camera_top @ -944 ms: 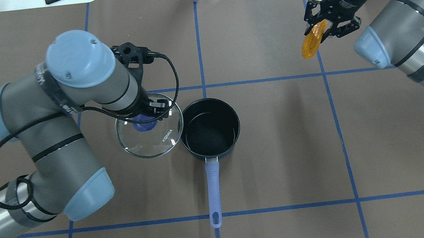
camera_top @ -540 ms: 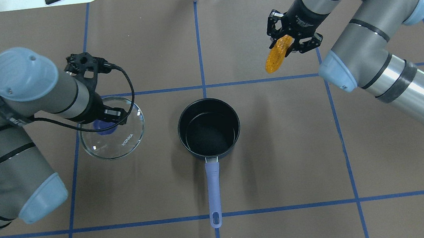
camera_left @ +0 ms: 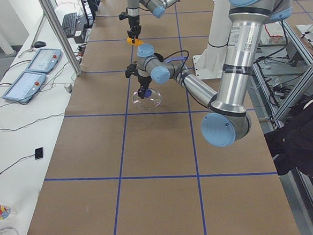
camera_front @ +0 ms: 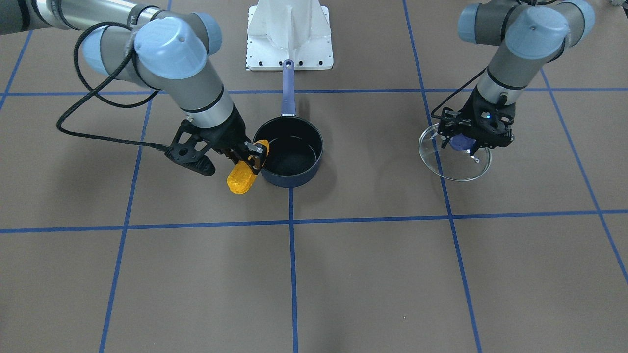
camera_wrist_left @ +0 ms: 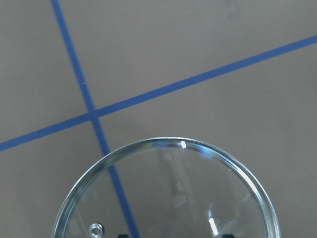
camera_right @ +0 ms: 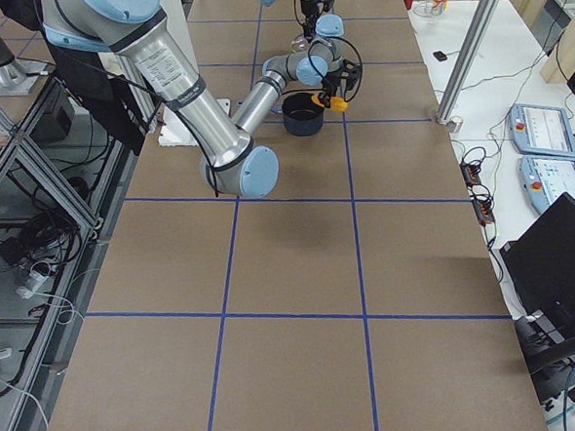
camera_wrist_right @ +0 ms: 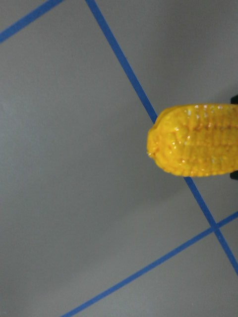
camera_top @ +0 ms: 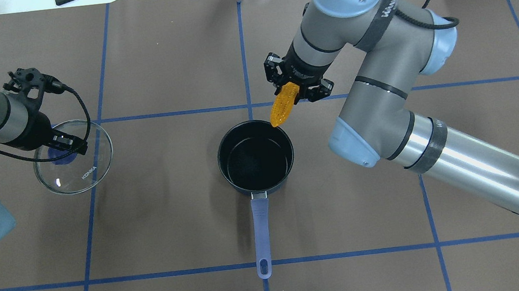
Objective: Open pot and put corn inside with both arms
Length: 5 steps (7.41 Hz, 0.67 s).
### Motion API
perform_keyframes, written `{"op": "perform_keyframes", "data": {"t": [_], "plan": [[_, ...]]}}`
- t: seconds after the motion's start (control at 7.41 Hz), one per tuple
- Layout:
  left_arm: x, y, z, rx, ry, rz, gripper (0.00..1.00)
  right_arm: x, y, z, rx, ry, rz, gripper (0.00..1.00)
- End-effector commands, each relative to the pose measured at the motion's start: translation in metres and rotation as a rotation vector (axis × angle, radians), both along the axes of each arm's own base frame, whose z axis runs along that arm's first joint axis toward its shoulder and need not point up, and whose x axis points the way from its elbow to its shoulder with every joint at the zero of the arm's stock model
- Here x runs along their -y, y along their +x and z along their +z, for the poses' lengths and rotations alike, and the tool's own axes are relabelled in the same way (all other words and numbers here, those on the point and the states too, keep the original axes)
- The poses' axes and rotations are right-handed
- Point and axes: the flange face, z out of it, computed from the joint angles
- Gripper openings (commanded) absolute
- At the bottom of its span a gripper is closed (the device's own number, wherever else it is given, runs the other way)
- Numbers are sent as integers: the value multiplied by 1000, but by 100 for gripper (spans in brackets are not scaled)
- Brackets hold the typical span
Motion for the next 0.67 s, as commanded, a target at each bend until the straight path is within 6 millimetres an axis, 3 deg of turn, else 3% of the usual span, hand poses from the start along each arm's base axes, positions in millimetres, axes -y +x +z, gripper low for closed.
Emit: {"op": "perform_keyframes", "data": {"t": [0.0,0.13,0.54], "plan": [[15,-32,88,-60,16,19,49,-29,-29,-34,-20,10,-20,47],[18,-37,116,-89,5,38,49,-45,-46,-34,-34,30,-30,47],[8,-65,136,-115,-37,37,50,-85,-87,-21,-85,72,-54,47]]}}
